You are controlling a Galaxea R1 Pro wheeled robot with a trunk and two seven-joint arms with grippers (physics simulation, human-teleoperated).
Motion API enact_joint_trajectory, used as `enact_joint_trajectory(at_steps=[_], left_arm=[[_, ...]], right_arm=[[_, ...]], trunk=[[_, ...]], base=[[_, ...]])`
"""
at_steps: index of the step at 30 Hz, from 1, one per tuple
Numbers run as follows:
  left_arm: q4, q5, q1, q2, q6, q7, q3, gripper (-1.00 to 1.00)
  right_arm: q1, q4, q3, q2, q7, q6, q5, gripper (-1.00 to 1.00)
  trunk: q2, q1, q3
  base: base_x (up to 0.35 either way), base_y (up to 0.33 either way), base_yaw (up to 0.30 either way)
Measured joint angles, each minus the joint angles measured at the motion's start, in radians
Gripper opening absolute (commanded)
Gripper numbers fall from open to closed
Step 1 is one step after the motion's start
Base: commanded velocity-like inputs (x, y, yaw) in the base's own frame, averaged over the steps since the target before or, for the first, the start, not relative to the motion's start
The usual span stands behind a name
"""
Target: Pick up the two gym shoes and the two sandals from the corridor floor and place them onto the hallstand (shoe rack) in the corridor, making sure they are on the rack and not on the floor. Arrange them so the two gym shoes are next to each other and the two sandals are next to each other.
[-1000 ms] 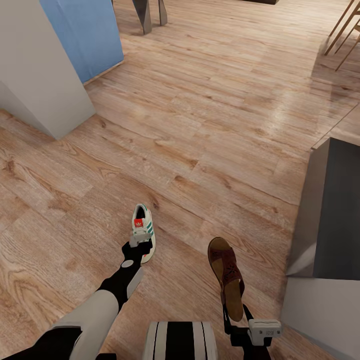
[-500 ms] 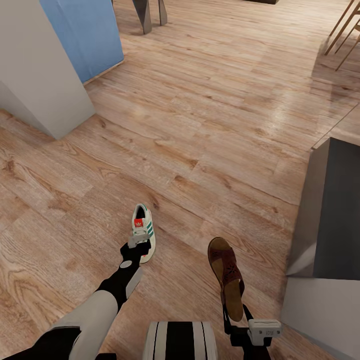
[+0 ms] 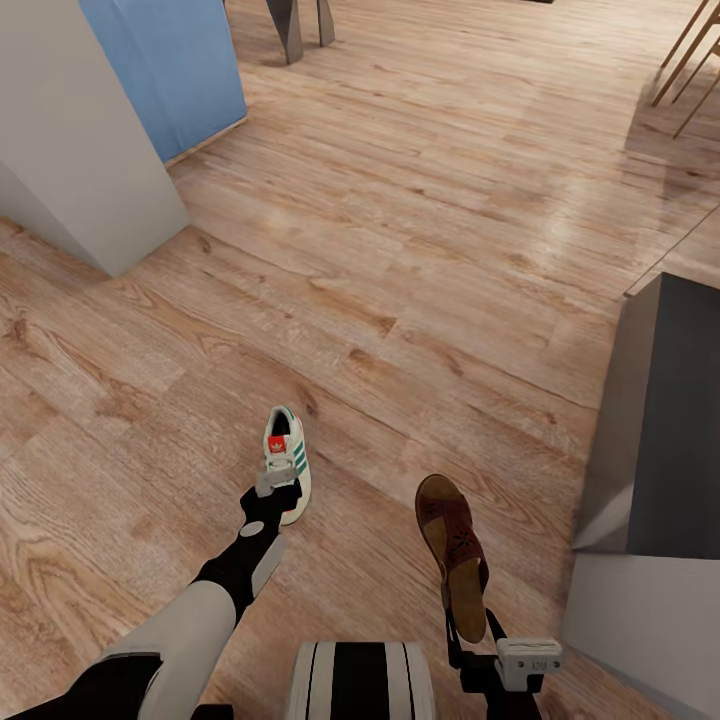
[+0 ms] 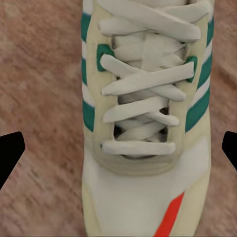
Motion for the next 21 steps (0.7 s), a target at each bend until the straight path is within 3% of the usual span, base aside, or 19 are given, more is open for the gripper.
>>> enact_joint_trajectory(at_steps=[21], left_arm=[[0.0,-0.002,0.0,-0.009,0.0,0.0,-0.005,1.0]], right_arm=[[0.0,0.0,0.0,0.0,0.0,0.0,0.001,-1.0]], trunk=[[0.0,0.0,-0.011]], base=[[0.0,0.0,0.0]])
